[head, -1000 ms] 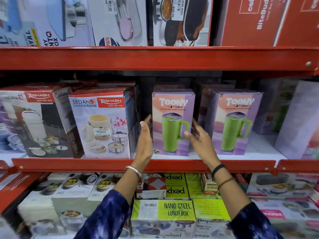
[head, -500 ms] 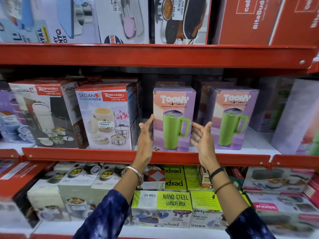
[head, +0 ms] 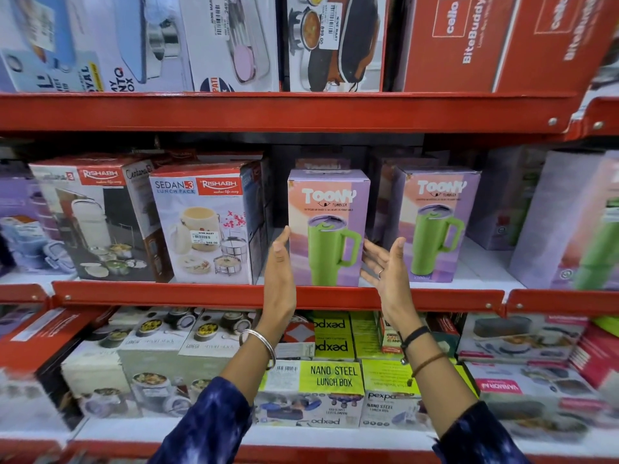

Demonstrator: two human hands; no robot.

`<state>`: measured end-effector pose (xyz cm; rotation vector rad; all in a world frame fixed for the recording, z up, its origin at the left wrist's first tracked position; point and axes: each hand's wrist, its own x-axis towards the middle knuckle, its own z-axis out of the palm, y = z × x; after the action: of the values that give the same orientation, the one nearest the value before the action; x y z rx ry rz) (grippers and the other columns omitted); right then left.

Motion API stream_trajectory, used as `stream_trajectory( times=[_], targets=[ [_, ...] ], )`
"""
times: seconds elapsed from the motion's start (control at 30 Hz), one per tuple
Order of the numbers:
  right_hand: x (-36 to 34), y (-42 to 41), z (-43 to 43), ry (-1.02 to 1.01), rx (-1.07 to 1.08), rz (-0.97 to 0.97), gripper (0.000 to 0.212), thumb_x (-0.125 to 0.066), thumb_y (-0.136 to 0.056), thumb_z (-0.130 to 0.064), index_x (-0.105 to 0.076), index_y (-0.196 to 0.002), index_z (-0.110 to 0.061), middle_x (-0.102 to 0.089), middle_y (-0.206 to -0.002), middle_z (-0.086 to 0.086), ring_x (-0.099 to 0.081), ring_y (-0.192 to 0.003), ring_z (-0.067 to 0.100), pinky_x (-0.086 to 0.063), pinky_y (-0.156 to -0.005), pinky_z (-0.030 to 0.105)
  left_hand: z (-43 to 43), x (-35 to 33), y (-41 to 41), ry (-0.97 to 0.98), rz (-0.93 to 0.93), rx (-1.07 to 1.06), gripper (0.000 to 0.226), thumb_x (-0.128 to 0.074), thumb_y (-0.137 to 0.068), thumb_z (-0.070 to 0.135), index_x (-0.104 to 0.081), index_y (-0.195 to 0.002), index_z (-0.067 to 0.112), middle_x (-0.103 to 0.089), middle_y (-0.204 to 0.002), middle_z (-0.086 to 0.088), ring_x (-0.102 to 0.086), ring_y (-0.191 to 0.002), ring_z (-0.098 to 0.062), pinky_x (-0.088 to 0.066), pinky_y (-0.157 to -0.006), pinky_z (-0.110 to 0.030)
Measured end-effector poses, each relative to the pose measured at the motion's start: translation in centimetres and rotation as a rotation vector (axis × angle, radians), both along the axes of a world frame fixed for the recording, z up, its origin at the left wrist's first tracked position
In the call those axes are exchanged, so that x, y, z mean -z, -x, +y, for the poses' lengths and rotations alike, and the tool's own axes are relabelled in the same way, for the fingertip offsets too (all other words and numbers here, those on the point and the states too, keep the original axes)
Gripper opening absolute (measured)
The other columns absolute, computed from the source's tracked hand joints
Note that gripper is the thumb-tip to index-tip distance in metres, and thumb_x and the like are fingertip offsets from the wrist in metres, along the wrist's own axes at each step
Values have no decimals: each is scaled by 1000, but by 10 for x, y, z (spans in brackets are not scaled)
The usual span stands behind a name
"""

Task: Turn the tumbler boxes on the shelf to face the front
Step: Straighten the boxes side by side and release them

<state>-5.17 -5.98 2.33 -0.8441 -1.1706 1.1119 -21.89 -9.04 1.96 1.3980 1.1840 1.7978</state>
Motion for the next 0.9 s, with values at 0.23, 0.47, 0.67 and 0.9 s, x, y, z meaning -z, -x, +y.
stream_trajectory(
  times=[0.23,0.47,0.67,0.9],
  targets=[
    [-3,-51,-7,-115,273,41,82,-21,-79,-68,-54,-126,-10,-56,-135,10,-56,-118,17,-42,-104,36,-14,-7,-73,-352,150,-122,47,-24,-98,37,-50,-132,18,-43,-144,2,-33,-138,-10,-24,-115,-28],
    [-7,-126,19,-95,439,142,62,-19,-96,-52,-51,-131,-13,-49,-142,5,-44,-131,14,-27,-114,34,15,-6,-149,-114,-1,166,49,-21,-98,45,-47,-135,26,-45,-135,25,-38,-126,12,-30,-109,-18],
    [-5,-158,51,16,285,54,73,-8,-91,-61,-41,-139,-17,-39,-150,4,-32,-139,20,-18,-116,41,51,-11,-175,92,-95,175,54,-14,-99,50,-38,-143,28,-27,-152,9,-19,-137,-4,-11,-118,-36],
    [-3,-172,54,52,105,40,87,-6,-83,-72,-45,-137,-17,-48,-143,6,-45,-131,24,-34,-107,39,65,-4,-179,87,-121,125,87,-22,-69,90,-51,-132,38,-39,-152,1,-30,-141,-19,-20,-116,-59]
  ],
)
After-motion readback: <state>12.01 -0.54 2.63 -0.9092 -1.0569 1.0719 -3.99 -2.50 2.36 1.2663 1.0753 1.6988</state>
